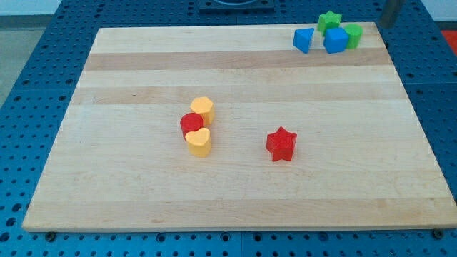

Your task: Move the green star to the top center of the board

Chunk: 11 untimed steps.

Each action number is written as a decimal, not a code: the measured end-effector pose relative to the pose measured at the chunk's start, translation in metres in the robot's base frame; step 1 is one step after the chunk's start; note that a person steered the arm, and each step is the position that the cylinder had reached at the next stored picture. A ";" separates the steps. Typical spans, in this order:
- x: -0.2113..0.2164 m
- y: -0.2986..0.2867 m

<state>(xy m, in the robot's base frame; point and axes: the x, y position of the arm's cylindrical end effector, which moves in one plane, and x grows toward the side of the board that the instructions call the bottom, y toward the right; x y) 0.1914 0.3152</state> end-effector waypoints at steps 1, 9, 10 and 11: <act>0.001 -0.001; 0.015 -0.224; 0.008 -0.226; 0.004 -0.245</act>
